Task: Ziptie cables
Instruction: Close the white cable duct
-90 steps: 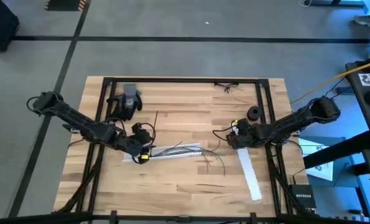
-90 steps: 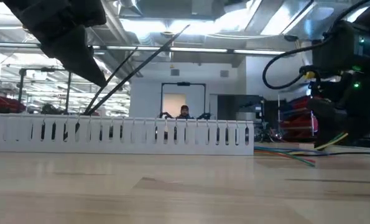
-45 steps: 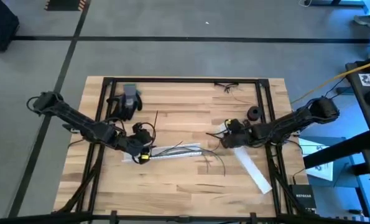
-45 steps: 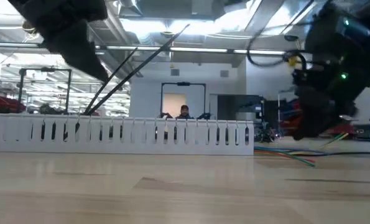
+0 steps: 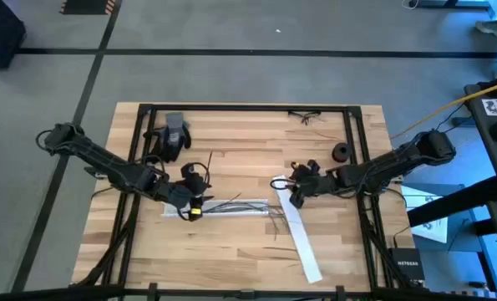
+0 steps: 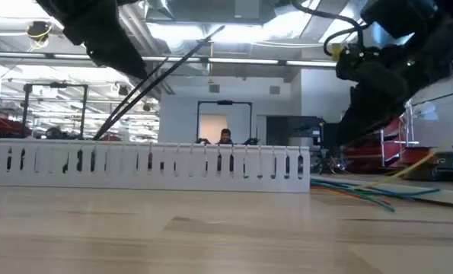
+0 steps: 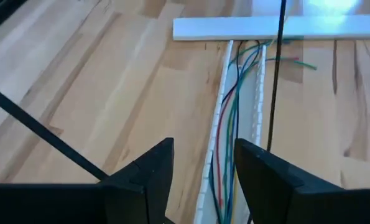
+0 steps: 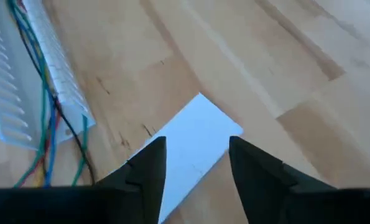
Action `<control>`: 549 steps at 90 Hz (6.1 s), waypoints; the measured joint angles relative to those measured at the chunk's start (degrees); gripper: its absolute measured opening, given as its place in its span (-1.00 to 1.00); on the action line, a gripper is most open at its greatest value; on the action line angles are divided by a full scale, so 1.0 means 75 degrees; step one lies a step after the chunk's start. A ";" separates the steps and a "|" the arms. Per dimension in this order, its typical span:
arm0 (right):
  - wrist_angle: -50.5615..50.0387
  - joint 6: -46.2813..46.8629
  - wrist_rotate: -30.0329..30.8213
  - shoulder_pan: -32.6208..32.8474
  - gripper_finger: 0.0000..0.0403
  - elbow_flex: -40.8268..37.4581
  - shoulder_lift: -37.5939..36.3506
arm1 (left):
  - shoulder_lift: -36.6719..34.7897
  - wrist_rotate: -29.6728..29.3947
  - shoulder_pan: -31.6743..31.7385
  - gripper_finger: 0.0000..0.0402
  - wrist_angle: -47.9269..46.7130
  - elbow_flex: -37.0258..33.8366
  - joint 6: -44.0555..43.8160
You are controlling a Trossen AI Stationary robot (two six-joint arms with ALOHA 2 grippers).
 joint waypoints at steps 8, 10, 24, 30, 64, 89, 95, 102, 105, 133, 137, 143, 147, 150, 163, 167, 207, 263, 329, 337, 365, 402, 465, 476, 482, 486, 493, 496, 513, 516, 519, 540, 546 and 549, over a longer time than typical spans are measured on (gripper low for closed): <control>0.0291 0.0111 -0.0231 0.0019 0.00 0.0003 0.0154 | 0.0000 0.0000 0.0003 -0.18 0.0218 0.0000 -0.0005; 0.0392 0.0101 -0.0288 0.0047 0.04 0.0003 0.0228 | 0.0000 0.0002 0.0006 -0.18 0.0261 0.0000 0.0003; 0.1219 -0.0143 -0.0348 0.0295 0.36 0.0009 0.0869 | -0.0006 0.0001 0.0006 -0.18 0.0637 -0.0104 0.0228; 0.1460 -0.0320 -0.0337 0.0329 0.46 0.0009 0.1134 | -0.0006 0.0003 0.0006 -0.18 0.0671 -0.0134 0.0241; 0.0322 0.1126 0.1016 0.0721 0.61 0.0552 0.1322 | -0.0006 0.0002 0.0530 -0.18 0.0730 -0.0195 0.0697; -0.1500 0.3543 0.2714 0.1426 0.61 0.2060 0.2650 | -0.0003 0.0002 0.0778 -0.18 0.0695 -0.0198 0.0906; -0.1850 0.3851 0.2847 0.1424 0.61 0.2308 0.3168 | -0.0003 0.0002 0.0778 -0.18 0.0690 -0.0198 0.0956; -0.1816 0.3901 0.2879 0.1399 0.61 0.2465 0.3567 | 0.0003 0.0002 0.0762 -0.18 0.0684 -0.0198 0.0991; -0.1818 0.3905 0.2884 0.1399 0.61 0.2470 0.3696 | 0.0003 0.0001 0.0753 -0.18 0.0684 -0.0198 0.0991; -0.1991 0.4722 0.2852 0.1402 0.61 0.2179 0.4067 | 0.0003 0.0005 0.0634 -0.18 0.0643 -0.0198 0.0915; -0.1879 0.4902 0.2862 0.1408 0.61 0.2054 0.4061 | 0.0003 0.0005 0.0629 -0.18 0.0643 -0.0198 0.0915; -0.1560 0.5080 0.2798 0.1411 0.61 0.1838 0.4045 | 0.0003 0.0005 0.0629 -0.18 0.0644 -0.0198 0.0915; -0.1260 0.5068 0.2742 0.1408 0.61 0.1674 0.4024 | 0.0003 0.0005 0.0629 -0.18 0.0649 -0.0198 0.0915; -0.1025 0.5023 0.2753 0.1411 0.61 0.1555 0.4023 | 0.0003 0.0005 0.0629 -0.18 0.0649 -0.0198 0.0906; -0.0544 0.4934 0.2801 0.1411 0.55 0.1304 0.4018 | 0.0003 0.0005 0.0632 -0.18 0.0654 -0.0198 0.0886; -0.0530 0.4941 0.2798 0.1408 0.50 0.1291 0.4018 | 0.0003 0.0005 0.0632 -0.18 0.0656 -0.0198 0.0886; -0.0369 0.4255 0.2732 0.1387 0.00 0.1310 0.3750 | 0.0003 0.0005 0.0633 -0.18 0.0678 -0.0146 0.0888; -0.0712 0.2557 0.1741 0.1243 0.21 0.1341 0.2317 | 0.0001 0.0005 0.0405 -0.18 0.0691 0.0385 0.1049; -0.0565 0.3106 0.1642 0.0807 0.60 0.1381 0.3421 | 0.0002 0.0005 0.0396 -0.18 0.0640 0.0385 0.1026; -0.0546 0.3106 0.1603 0.0807 0.40 0.1387 0.3432 | 0.0003 0.0006 0.0396 -0.18 0.0640 0.0385 0.1026; -0.0505 0.2875 0.1585 0.0796 0.07 0.1378 0.3441 | 0.0003 0.0006 0.0396 -0.18 0.0651 0.0385 0.1029; -0.0426 0.0645 0.0796 0.0793 0.10 0.1335 0.1981 | 0.0000 0.0008 0.0396 -0.18 0.0990 0.0399 0.1296; 0.1473 -0.2904 -0.1725 0.0796 0.13 0.1370 0.2033 | 0.1720 0.2046 0.0079 -0.18 0.3206 0.0402 0.1756; 0.1418 -0.3473 -0.1755 0.0793 0.12 0.1373 0.2233 | 0.2296 0.2203 0.0032 -0.18 0.3744 0.0402 0.1690; 0.1379 -0.3719 -0.1792 0.0805 0.12 0.1351 0.2283 | 0.2598 0.2237 0.0038 -0.18 0.3908 0.0402 0.1691; 0.1366 -0.3825 -0.1738 0.0813 0.11 0.1358 0.2284 | 0.2746 0.2234 0.0084 -0.18 0.3944 0.0402 0.1729; 0.1364 -0.3992 -0.1714 0.0804 0.07 0.1355 0.2284 | 0.2995 0.2228 0.0198 -0.18 0.3939 0.0402 0.1781; 0.1367 -0.4042 -0.1653 0.0804 0.04 0.1355 0.2284 | 0.3094 0.2224 0.0258 -0.18 0.3915 0.0402 0.1781; 0.1314 -0.4099 -0.1521 0.0799 -0.09 0.1346 0.2292 | 0.3255 0.2211 0.0624 -0.18 0.3904 0.0402 0.1813; 0.1317 -0.4096 -0.1502 0.0799 -0.11 0.1346 0.2292 | 0.3255 0.2211 0.0694 -0.18 0.3880 0.0402 0.1813; 0.1318 -0.4101 -0.1491 0.0799 -0.12 0.1346 0.2292 | 0.3255 0.2211 0.0759 -0.18 0.3851 0.0402 0.1821; 0.1341 -0.4101 -0.1469 0.0799 -0.12 0.1346 0.2292 | 0.3281 0.2225 0.1136 -0.17 0.3854 0.0402 0.1789; 0.1341 -0.4101 -0.1466 0.0799 -0.11 0.1346 0.2292 | 0.3309 0.2363 0.1247 -0.12 0.3837 0.0402 0.1703; 0.1341 -0.4101 -0.1466 0.0799 -0.11 0.1346 0.2292 | 0.3353 0.2441 0.1304 -0.08 0.3843 0.0402 0.1677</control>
